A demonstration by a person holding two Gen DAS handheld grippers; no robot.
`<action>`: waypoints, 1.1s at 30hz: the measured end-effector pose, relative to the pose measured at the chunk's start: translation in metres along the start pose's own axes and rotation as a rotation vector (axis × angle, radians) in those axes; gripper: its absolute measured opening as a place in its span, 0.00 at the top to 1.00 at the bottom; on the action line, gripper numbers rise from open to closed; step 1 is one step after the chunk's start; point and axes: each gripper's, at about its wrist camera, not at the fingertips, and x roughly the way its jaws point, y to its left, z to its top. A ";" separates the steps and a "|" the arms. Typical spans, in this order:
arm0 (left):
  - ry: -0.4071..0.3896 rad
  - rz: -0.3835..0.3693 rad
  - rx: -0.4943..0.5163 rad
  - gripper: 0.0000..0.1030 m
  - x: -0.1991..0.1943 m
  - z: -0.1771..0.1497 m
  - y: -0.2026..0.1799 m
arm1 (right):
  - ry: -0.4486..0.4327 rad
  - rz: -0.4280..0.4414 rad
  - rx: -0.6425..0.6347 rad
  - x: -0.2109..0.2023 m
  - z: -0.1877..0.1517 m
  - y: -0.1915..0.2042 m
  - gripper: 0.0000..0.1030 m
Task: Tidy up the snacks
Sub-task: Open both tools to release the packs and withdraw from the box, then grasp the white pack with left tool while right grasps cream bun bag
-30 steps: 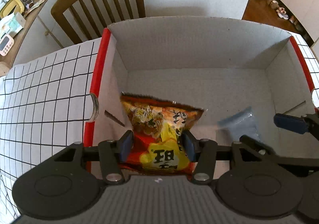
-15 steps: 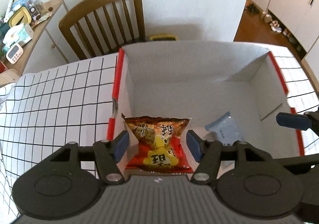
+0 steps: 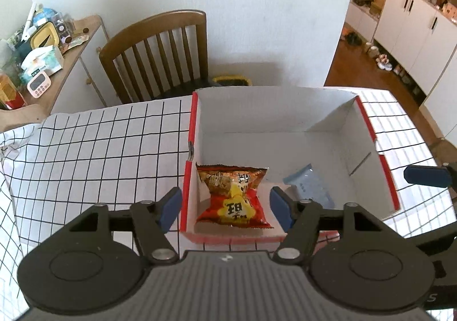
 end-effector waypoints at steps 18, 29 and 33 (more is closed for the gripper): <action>-0.022 -0.093 -0.029 0.18 -0.058 -0.078 0.009 | -0.005 0.091 0.023 -0.057 -0.073 0.009 0.00; 0.060 -0.156 -0.009 0.15 -0.059 -0.160 -0.007 | 0.065 0.126 -0.023 -0.073 -0.153 0.029 0.00; 0.089 -0.170 0.007 0.15 -0.055 -0.183 -0.017 | 0.084 0.116 -0.052 -0.077 -0.180 0.035 0.00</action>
